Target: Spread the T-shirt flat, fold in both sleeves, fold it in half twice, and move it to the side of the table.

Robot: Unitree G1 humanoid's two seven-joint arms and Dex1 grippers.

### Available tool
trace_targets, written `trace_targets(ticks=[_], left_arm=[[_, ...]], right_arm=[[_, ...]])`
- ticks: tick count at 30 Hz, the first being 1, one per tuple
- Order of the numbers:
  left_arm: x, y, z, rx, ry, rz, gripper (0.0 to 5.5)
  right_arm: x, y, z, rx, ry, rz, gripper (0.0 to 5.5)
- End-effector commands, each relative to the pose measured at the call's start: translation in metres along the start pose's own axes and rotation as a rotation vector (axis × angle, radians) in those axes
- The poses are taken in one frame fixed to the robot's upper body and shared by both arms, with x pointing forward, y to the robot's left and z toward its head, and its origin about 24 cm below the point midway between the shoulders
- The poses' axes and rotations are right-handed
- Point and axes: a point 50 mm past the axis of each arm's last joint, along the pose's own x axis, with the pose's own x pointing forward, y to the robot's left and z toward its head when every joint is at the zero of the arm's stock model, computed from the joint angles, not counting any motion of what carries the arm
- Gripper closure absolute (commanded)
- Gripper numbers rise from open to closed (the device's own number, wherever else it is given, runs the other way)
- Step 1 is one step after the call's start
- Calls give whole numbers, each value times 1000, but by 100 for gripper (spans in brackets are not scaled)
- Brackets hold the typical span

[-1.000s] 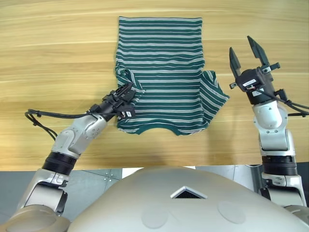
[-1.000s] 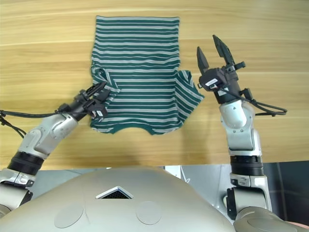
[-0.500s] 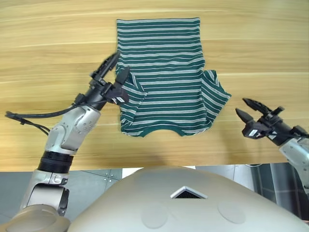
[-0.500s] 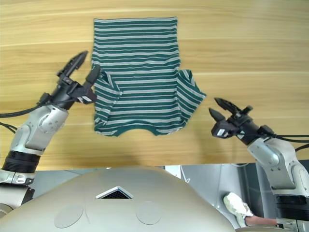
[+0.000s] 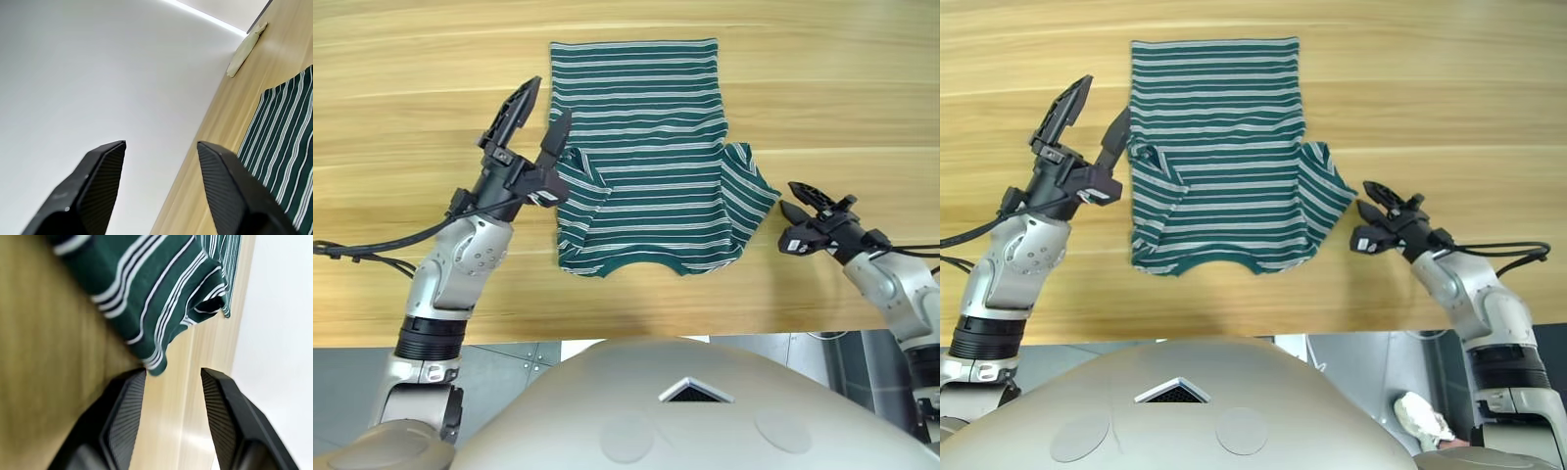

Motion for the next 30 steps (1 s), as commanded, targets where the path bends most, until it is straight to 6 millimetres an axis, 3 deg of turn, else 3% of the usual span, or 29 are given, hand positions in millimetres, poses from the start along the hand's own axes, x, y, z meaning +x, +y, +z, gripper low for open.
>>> trace_targets(ticks=[1,6,19,30], left_arm=[[-1,-11,1,-22,8,-48,280],[2,-17,3,-37,5,-68,280],[-1,-17,5,-51,-1,-55,278],[-4,-20,8,-124,5,-27,278]], right_arm=[[3,15,9,-3,-32,77,338],[2,18,9,-5,-31,81,338],[2,20,5,-11,-2,53,550],[3,11,14,36,-61,-16,550]])
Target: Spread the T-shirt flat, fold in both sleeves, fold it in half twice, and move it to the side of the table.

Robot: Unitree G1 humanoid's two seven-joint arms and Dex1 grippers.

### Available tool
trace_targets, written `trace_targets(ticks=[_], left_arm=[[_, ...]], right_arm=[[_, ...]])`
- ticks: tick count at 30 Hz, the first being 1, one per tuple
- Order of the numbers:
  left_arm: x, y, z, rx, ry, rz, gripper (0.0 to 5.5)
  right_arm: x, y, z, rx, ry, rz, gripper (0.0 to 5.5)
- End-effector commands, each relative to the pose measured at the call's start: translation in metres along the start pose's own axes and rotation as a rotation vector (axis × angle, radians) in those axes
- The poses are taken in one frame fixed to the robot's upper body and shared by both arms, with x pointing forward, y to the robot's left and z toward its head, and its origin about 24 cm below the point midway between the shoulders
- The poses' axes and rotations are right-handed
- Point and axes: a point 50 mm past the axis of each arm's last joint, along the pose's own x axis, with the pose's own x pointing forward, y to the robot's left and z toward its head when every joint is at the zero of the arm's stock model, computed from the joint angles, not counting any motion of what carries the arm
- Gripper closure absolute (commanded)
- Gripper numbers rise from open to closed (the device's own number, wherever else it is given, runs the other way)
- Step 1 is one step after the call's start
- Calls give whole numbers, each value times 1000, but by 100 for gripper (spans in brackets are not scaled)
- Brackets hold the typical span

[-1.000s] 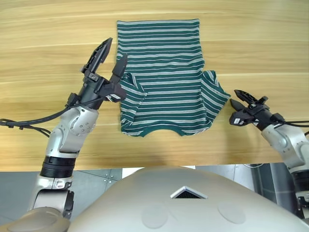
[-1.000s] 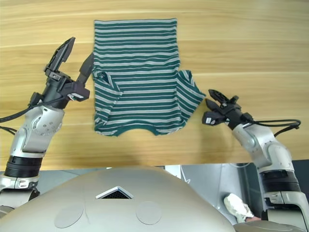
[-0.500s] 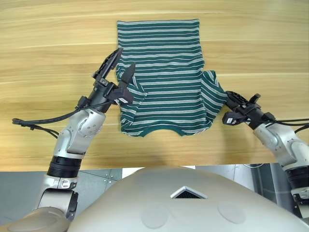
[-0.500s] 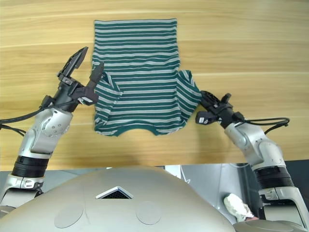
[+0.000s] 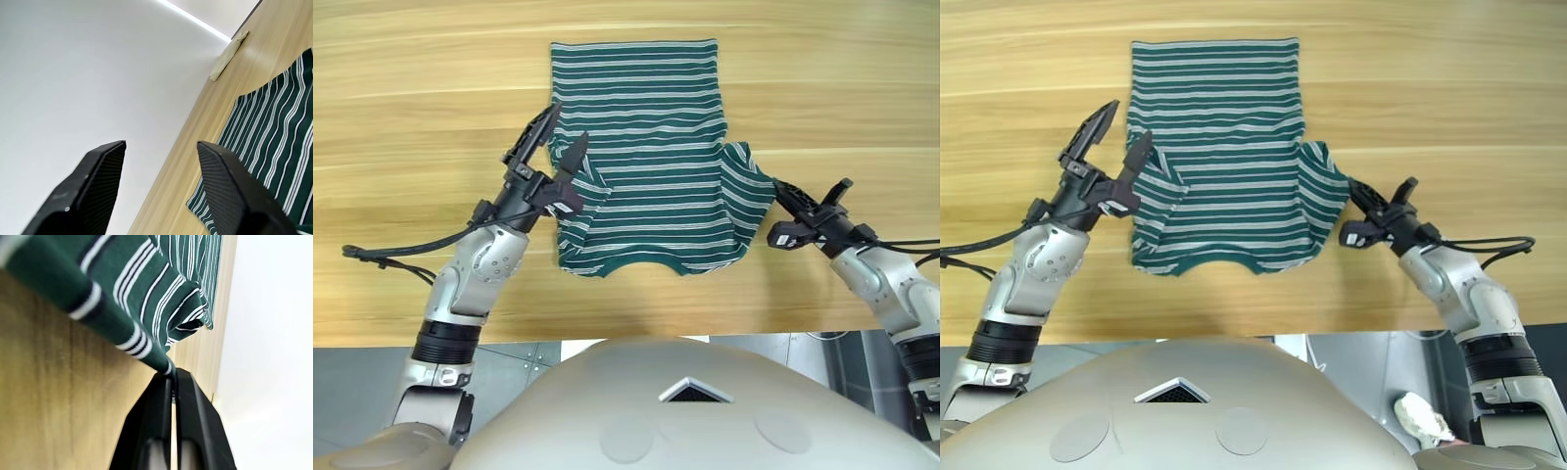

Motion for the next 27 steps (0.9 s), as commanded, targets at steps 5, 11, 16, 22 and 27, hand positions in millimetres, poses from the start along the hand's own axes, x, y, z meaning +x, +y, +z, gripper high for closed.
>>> trace_targets(ticks=[5,11,16,22,27], left_arm=[[-1,-3,-2,-52,21,23,278],[-2,-5,-5,-58,30,17,278],[-1,-5,-6,-60,31,16,278],[0,-8,-6,-68,33,16,278],[0,-11,-7,-63,35,2,278]], right_arm=[[5,-19,27,115,-123,-161,550],[8,-30,33,128,-150,-215,550],[12,-29,43,131,-191,-209,550],[28,-27,73,128,-330,-177,550],[36,-23,84,116,-375,-153,550]])
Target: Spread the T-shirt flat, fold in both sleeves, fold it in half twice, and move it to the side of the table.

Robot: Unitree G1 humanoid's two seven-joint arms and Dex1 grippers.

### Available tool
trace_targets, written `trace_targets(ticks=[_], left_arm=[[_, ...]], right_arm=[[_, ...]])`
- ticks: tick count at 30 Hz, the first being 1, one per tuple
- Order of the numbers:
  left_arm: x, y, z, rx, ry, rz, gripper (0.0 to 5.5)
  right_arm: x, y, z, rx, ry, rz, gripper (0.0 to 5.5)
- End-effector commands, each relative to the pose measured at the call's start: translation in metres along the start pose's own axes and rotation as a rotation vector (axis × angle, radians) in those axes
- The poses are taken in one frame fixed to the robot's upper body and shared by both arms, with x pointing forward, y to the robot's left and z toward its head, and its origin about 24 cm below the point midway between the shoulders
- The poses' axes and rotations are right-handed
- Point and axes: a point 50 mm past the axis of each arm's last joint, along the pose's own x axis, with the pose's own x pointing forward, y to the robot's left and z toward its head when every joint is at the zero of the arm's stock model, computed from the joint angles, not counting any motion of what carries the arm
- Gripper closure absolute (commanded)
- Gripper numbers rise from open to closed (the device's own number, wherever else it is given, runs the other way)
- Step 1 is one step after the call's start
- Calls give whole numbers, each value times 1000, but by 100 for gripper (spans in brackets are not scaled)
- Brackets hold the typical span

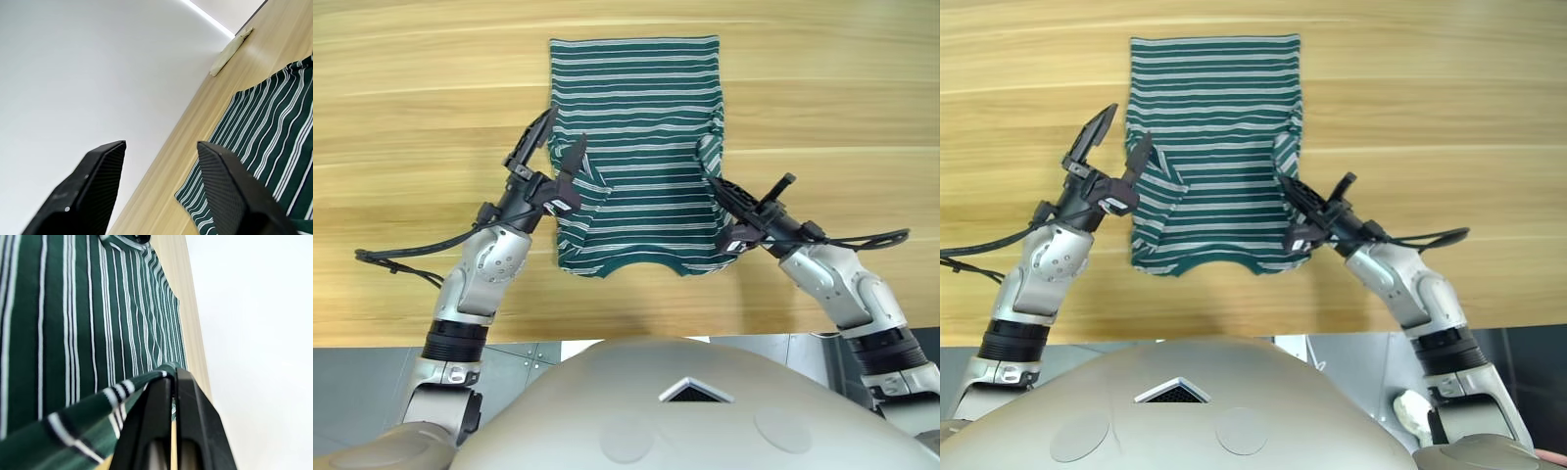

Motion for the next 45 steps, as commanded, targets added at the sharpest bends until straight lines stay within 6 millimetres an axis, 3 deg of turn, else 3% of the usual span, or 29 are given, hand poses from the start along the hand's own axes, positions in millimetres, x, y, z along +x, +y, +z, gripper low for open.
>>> trace_targets(ticks=[1,4,16,19,23,31,40,43,45], left_arm=[[2,-4,1,4,-13,-14,278],[2,-4,2,1,-13,-14,278],[-4,-6,-1,15,8,-42,278],[-6,-9,-5,18,26,-73,278],[-16,-31,-22,95,101,-246,278],[-34,-56,-44,192,204,-452,278],[-36,-63,-42,172,198,-481,278],[-36,-63,-40,171,188,-475,278],[-25,-50,-28,121,124,-355,278]], right_arm=[[5,3,3,-17,-26,28,550],[7,4,3,-29,-34,50,550],[-5,5,-9,-76,12,113,344],[-1,-1,-18,-99,48,90,344],[15,-6,-30,-129,68,87,344],[19,7,-55,-118,142,144,344],[1,9,-64,-104,203,154,344],[-2,5,-59,-93,191,120,344],[0,-10,-47,-56,121,11,344]])
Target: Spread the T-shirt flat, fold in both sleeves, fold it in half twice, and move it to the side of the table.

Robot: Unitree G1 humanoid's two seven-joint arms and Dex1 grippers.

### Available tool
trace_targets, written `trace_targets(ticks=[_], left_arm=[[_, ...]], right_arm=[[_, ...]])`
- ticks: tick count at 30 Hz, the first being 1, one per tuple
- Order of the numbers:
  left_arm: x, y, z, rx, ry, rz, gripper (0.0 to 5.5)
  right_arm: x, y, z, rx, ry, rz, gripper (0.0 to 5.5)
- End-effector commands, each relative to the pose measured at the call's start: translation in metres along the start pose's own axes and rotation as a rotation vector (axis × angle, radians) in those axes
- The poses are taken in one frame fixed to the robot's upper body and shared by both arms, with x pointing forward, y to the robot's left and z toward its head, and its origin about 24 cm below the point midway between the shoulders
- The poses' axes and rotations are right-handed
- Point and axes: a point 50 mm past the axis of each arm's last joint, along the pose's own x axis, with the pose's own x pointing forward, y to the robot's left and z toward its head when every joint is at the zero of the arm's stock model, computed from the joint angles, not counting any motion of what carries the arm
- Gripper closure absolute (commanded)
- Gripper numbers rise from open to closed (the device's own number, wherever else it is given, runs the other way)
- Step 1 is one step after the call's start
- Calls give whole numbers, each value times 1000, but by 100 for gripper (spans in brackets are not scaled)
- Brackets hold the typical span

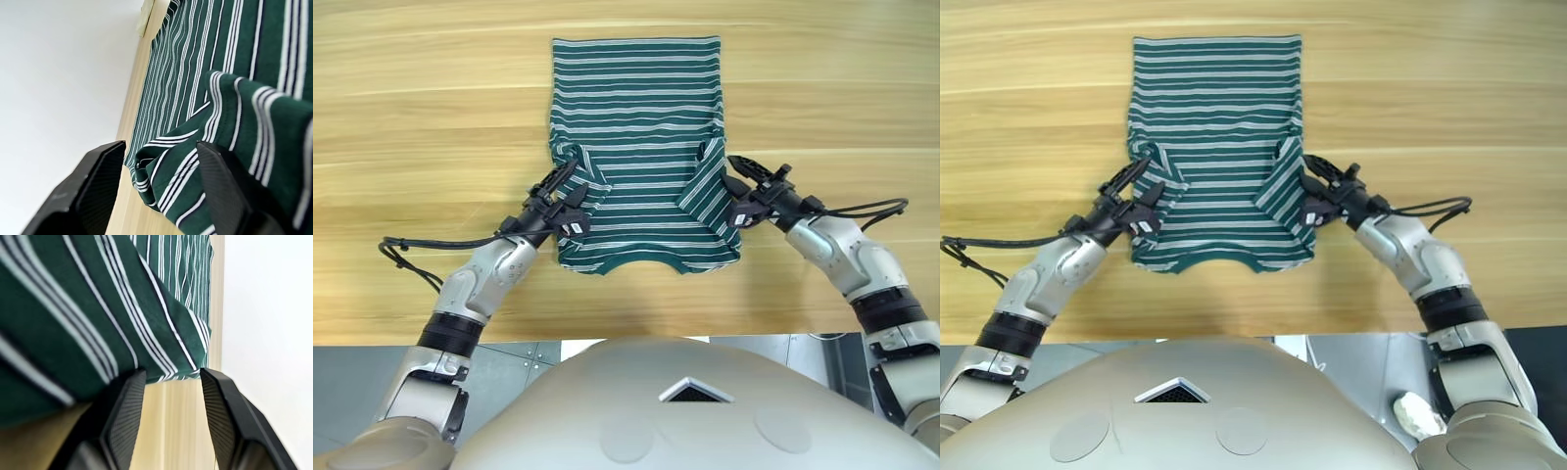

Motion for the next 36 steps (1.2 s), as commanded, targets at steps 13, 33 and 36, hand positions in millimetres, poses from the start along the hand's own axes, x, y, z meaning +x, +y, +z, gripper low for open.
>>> trace_targets(ticks=[13,33,36], left_arm=[[-134,30,-28,-87,285,-121,278],[-90,-24,5,-139,-136,-662,278],[-90,-23,4,-141,-133,-656,278]], right_arm=[[-98,-4,10,201,18,95,344],[-106,20,21,150,-63,360,344],[-104,18,21,147,-64,354,344]])
